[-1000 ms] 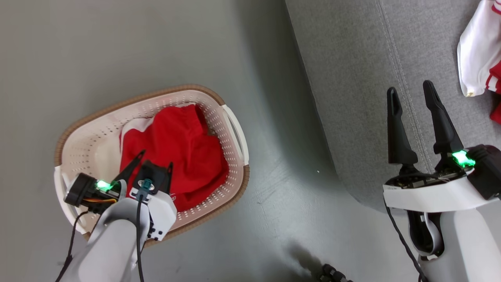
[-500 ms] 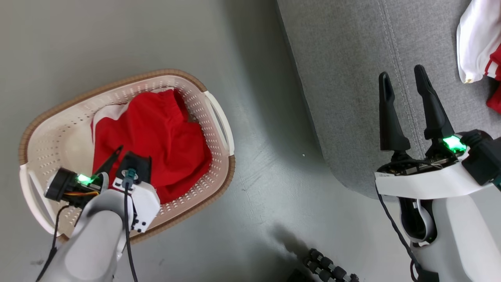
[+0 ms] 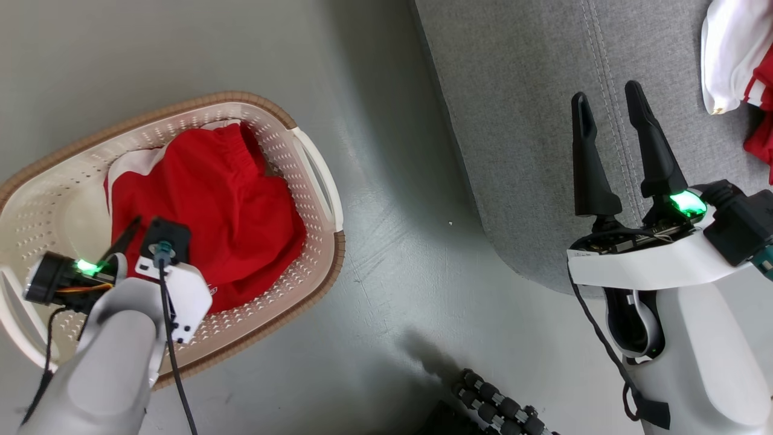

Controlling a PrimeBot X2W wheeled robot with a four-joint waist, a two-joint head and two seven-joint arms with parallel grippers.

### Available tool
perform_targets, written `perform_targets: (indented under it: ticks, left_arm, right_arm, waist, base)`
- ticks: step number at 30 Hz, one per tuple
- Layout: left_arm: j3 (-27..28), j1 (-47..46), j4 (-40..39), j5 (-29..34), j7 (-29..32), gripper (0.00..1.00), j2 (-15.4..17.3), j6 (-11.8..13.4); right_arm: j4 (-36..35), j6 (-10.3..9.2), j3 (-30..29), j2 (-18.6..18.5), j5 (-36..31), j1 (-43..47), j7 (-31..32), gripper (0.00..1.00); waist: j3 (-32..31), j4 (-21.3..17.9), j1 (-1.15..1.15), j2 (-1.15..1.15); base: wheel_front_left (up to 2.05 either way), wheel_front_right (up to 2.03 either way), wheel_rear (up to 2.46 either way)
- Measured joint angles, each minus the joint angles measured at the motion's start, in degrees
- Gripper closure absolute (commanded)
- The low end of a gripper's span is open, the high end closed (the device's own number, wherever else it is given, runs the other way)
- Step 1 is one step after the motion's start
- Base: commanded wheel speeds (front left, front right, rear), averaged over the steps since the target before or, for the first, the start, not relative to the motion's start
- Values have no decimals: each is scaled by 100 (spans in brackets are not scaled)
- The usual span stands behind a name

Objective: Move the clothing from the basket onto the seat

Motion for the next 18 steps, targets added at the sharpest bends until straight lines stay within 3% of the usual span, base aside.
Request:
perform_targets:
  ticks: [18]
  left_arm:
    - [36, -209, 324, -4, 176, 0, 31, 107]
  right_arm:
    - [0, 0, 60, 2, 104, -232, -14, 0]
  waist:
    - [183, -150, 0, 0]
  base:
    - [0, 0, 0]
